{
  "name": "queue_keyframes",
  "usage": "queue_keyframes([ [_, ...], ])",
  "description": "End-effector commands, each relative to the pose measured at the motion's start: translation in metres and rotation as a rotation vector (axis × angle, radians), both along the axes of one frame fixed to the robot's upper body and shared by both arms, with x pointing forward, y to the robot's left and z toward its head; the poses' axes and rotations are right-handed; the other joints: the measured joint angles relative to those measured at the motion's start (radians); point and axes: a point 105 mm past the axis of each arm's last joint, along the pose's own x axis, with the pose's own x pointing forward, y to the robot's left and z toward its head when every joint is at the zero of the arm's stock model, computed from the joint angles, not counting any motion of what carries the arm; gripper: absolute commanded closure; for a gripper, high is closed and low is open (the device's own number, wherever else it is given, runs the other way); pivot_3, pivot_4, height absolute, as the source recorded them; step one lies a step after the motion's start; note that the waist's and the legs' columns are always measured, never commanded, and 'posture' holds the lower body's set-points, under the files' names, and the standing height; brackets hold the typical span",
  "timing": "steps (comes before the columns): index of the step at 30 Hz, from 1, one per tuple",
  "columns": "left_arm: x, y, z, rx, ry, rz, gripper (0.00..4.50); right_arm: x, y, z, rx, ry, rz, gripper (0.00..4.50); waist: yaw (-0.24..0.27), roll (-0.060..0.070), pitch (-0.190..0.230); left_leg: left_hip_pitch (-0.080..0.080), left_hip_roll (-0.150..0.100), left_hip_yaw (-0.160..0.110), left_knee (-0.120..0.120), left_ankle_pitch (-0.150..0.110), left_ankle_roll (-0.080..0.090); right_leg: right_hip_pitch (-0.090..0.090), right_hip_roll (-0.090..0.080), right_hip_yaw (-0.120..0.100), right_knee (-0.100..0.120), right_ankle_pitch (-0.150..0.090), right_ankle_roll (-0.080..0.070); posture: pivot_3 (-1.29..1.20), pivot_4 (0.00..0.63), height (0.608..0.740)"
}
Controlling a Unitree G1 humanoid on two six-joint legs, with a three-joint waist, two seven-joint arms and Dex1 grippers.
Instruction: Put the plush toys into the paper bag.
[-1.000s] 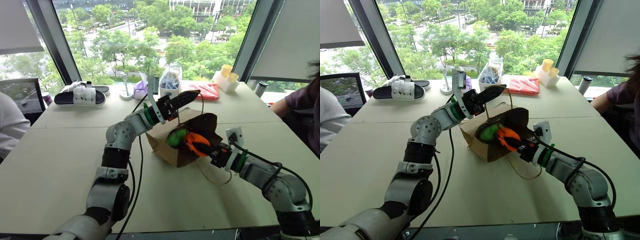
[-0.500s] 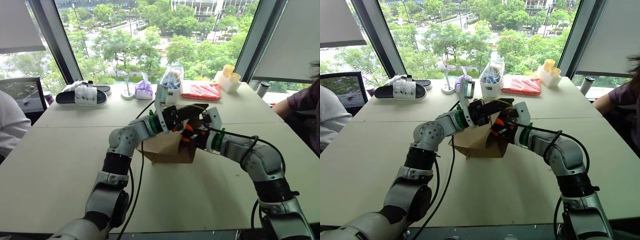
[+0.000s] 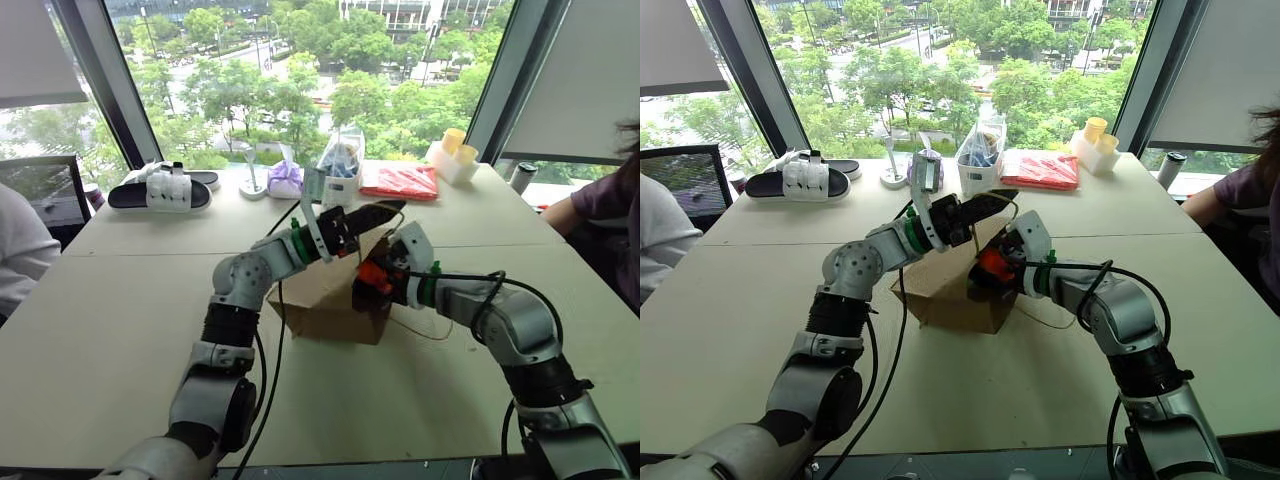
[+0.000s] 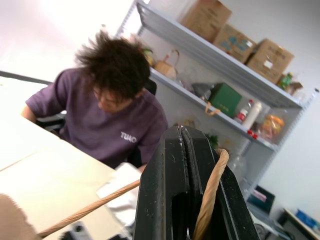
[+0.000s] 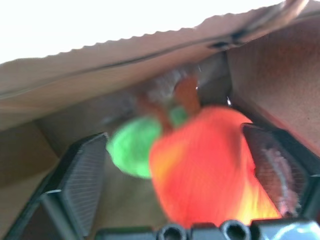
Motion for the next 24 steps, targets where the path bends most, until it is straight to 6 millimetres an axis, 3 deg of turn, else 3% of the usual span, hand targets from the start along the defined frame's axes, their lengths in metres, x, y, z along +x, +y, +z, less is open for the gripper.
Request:
queue_keyframes([
  [1, -0.001, 0.003, 0.021, -0.063, -0.035, 0.002, 4.5, -0.008, -0.007, 0.024, 0.037, -0.096, 0.016, 0.06, 0.0, 0.0, 0.0, 0.0, 0.0, 0.0, 0.0, 0.0, 0.0, 0.0, 0.0, 0.0, 0.0, 0.0, 0.0, 0.0, 0.15, 0.74],
  [3, 0.001, 0.005, 0.022, -0.069, -0.031, 0.01, 4.5, -0.02, -0.02, 0.035, 0.125, -0.117, 0.017, 0.06, 0.002, 0.0, 0.0, 0.0, 0.0, 0.0, 0.0, 0.0, 0.0, 0.0, 0.0, 0.0, 0.0, 0.0, 0.0, 0.0, 0.15, 0.74],
  [6, 0.002, 0.007, 0.022, -0.076, -0.03, 0.017, 4.5, -0.038, -0.058, 0.052, 0.305, -0.147, -0.088, 0.06, 0.009, 0.0, 0.0, -0.001, 0.0, -0.001, 0.0, 0.0, 0.0, 0.001, 0.0, -0.001, -0.001, 0.0, 0.0, 0.0, 0.15, 0.74],
  [9, 0.003, 0.01, 0.024, -0.088, -0.027, 0.025, 4.5, -0.05, -0.095, 0.036, 0.384, -0.098, -0.269, 0.06, 0.012, 0.0, 0.0, 0.0, 0.0, -0.001, 0.0, 0.0, 0.0, 0.001, -0.001, -0.001, -0.001, 0.0, 0.0, 0.0, 0.15, 0.74],
  [12, 0.003, 0.012, 0.024, -0.094, -0.025, 0.03, 4.5, -0.076, -0.122, 0.014, 0.529, -0.021, -0.396, 0.06, 0.023, -0.001, 0.0, 0.001, 0.0, -0.001, -0.002, 0.0, 0.001, 0.002, 0.0, -0.001, -0.001, 0.0, 0.0, 0.0, 0.15, 0.74],
  [17, 0.002, 0.012, 0.025, -0.096, -0.023, 0.022, 4.5, -0.122, -0.133, -0.038, 0.598, 0.186, -0.521, 0.06, 0.022, 0.0, 0.0, 0.001, 0.001, 0.001, -0.003, 0.0, 0.001, 0.001, 0.0, 0.001, -0.001, 0.0, 0.0, 0.0, 0.15, 0.74],
  [19, 0.001, 0.011, 0.025, -0.097, -0.022, 0.017, 4.5, -0.13, -0.135, -0.049, 0.618, 0.229, -0.559, 0.06, 0.02, 0.0, 0.0, 0.002, 0.001, 0.001, -0.003, 0.0, 0.001, 0.002, 0.0, 0.001, -0.001, 0.0, 0.0, 0.0, 0.15, 0.74],
  [24, 0.001, 0.007, 0.026, -0.097, -0.023, 0.001, 4.5, -0.13, -0.107, -0.068, 0.85, 0.329, -0.574, 0.06, 0.015, 0.0, 0.0, 0.003, 0.002, 0.001, -0.003, 0.0, 0.001, 0.002, 0.001, 0.001, -0.001, 0.0, 0.0, 0.0, 0.15, 0.74],
])
